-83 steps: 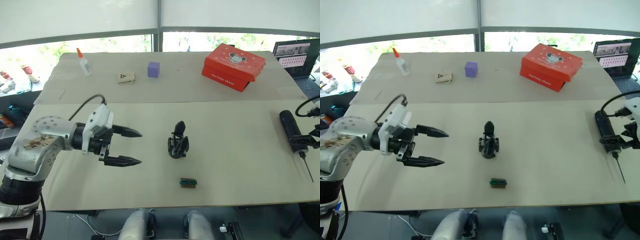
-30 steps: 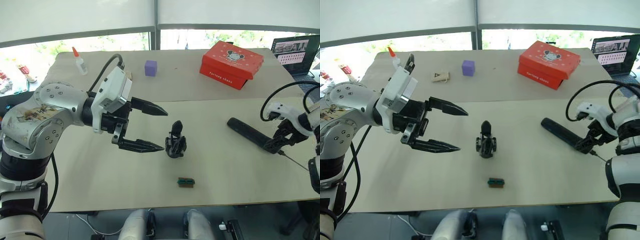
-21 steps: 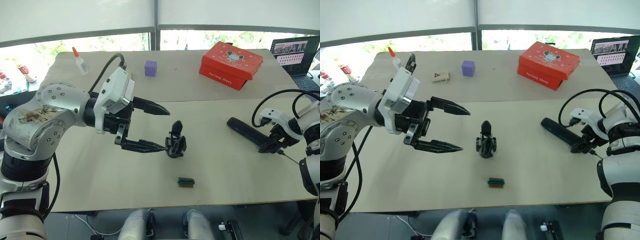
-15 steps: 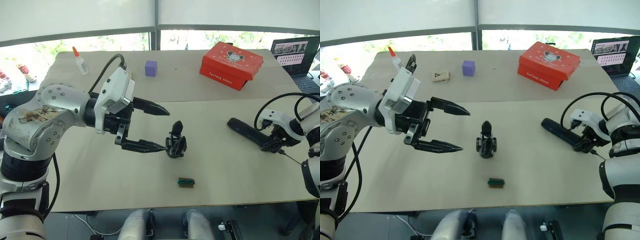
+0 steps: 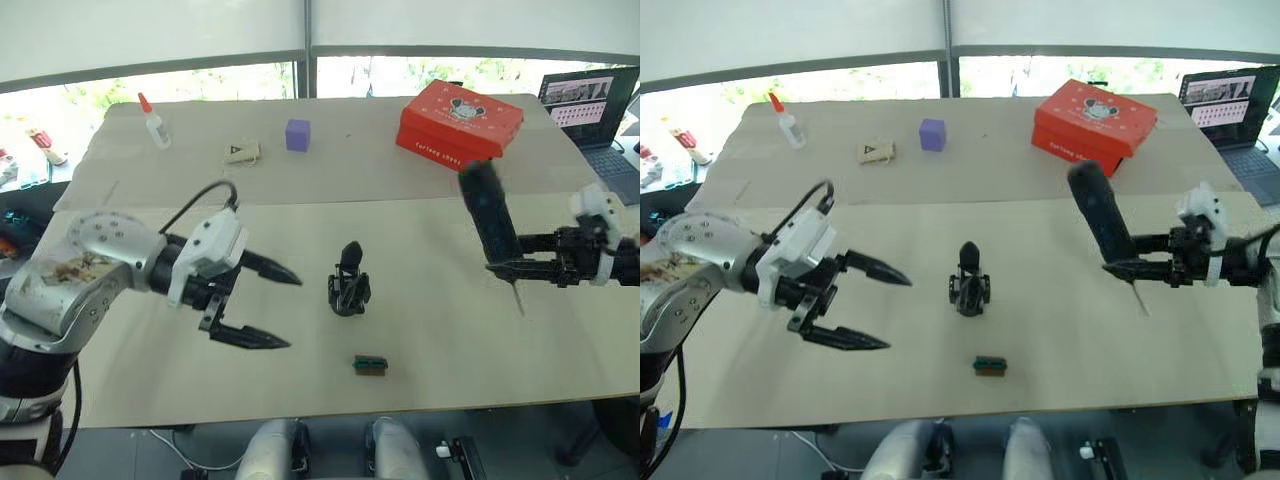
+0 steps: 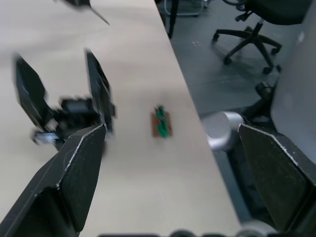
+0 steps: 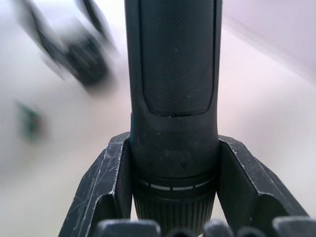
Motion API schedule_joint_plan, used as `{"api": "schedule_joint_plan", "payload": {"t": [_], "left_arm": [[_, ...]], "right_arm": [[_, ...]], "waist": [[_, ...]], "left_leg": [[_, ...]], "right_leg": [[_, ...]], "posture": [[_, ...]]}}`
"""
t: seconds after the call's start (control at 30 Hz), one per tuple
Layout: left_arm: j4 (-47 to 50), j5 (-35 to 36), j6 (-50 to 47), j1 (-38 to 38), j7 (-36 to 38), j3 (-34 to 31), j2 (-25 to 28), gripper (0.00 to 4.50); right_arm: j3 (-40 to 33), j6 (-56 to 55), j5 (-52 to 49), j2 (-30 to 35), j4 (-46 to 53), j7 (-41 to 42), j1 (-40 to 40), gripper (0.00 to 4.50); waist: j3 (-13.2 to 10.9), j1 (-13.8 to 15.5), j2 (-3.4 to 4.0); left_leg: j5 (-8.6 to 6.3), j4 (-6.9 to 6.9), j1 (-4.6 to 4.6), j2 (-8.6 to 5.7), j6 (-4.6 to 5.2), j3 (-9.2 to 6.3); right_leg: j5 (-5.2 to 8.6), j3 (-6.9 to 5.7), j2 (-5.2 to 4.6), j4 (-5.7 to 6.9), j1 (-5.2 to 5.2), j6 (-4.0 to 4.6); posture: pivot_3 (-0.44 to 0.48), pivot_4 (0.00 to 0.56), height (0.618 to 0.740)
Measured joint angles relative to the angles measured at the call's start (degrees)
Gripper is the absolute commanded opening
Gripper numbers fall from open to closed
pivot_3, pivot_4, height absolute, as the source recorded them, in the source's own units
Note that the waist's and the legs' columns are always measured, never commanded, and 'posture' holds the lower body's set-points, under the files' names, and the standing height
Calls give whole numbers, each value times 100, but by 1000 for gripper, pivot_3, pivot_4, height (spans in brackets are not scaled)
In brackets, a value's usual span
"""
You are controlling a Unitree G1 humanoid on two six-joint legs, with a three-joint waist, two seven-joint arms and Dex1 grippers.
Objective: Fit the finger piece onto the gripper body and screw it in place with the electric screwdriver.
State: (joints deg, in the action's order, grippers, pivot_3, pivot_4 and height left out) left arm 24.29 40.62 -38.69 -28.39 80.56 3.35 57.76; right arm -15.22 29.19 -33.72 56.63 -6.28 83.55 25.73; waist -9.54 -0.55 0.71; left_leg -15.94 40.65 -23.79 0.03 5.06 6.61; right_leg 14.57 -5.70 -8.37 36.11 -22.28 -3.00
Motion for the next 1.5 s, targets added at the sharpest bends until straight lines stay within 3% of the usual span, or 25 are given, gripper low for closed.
{"api": "schedule_joint_plan", "payload": {"t": [0.13, 0.23, 0.4, 0.7, 1.07, 1.33, 1.5], "left_arm": [[-1, -223, 463, 442, 174, -1, 46, 4500], [-39, -479, 832, 633, 254, 78, -50, 4500], [-446, -1192, 1796, 827, -1, 457, -799, 4500], [-687, -1780, 2395, 1166, -378, 703, -1308, 4500], [-927, -1793, 2382, 1083, -380, 703, -1430, 4500], [-970, -1703, 2222, 867, -470, 668, -1546, 4500], [-1214, -1924, 2650, 924, -391, 723, -1592, 4500]], "right_arm": [[-709, 1081, -1288, -286, 2058, -974, -573, 1940], [-846, 1318, -1865, -641, 3024, -1616, -929, 1940], [-665, 1020, -2260, -1571, 4344, -2324, -1666, 1940], [-207, 508, -1823, -2149, 4620, -3055, -2457, 1940], [-106, 394, -1923, -2097, 4780, -3472, -2237, 1940], [-301, 620, -2421, -1535, 4462, -3897, -1587, 1940], [-53, 596, -2542, -1641, 4788, -3973, -1933, 1940]], "waist": [[-1, 127, -10], [-2, 192, -12], [-1, 216, -20], [0, 193, -26], [0, 179, -27], [0, 180, -29], [0, 171, -30]], "left_leg": [[-2, 13, 4, -3, 0, -3], [-3, 14, 3, -10, 2, -3], [-2, 15, 1, -13, 4, 3], [-1, 16, 2, -12, 7, 2], [-1, 15, 2, -11, 8, 0], [-1, 13, 2, -10, 9, -2], [-1, 6, 1, -11, 10, 0]], "right_leg": [[-1, 3, -5, -6, 6, 1], [-1, 6, -9, -5, 4, 1], [-2, 6, -3, -2, 2, 2], [-2, 7, -3, 0, 1, 2], [-2, 5, -2, -1, 1, 2], [-2, 5, -2, -1, 0, 2], [-2, 1, -1, -1, 0, 2]], "posture": [[0, 150, 740], [0, 150, 740], [0, 150, 740], [0, 150, 740], [0, 150, 740], [0, 150, 740], [0, 150, 740]]}}
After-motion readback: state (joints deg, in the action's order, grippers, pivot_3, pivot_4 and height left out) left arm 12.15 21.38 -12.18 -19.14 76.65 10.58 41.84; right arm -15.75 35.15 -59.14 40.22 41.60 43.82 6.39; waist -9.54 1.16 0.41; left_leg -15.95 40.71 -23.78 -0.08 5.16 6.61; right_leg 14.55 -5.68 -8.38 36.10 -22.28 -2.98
